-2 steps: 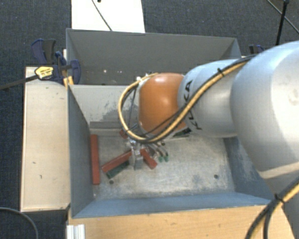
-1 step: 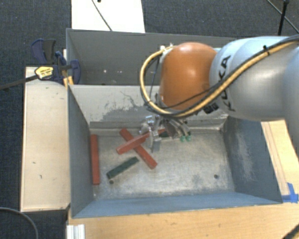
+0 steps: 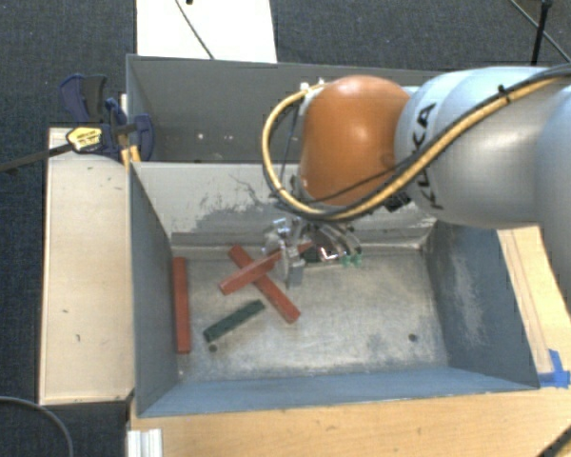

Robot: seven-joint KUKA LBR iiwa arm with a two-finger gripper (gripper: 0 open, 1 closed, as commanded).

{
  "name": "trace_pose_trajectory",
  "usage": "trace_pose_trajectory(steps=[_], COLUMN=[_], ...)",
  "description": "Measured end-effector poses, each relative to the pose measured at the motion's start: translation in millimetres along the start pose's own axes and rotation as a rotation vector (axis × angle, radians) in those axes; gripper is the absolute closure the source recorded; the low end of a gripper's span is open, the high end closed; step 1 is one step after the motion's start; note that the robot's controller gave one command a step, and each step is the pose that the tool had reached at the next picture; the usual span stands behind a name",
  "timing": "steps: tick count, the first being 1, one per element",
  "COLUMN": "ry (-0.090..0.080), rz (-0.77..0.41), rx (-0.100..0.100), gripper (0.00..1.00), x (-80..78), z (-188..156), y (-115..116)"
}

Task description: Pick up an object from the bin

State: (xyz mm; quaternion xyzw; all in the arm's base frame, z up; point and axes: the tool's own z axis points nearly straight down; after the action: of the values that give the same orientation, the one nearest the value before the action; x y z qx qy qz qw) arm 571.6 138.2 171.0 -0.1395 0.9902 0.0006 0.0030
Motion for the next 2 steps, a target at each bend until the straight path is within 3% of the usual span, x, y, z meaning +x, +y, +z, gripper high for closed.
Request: trace_pose_trajectory(steps=[1,2], ry=[-0.001,-0.005], rz=[-0.033,-0.043], rx=[-0.001,-0.001], gripper=[1.00,1.00], x=[-16.1,27.9], z=[12,-82], y=[14,39])
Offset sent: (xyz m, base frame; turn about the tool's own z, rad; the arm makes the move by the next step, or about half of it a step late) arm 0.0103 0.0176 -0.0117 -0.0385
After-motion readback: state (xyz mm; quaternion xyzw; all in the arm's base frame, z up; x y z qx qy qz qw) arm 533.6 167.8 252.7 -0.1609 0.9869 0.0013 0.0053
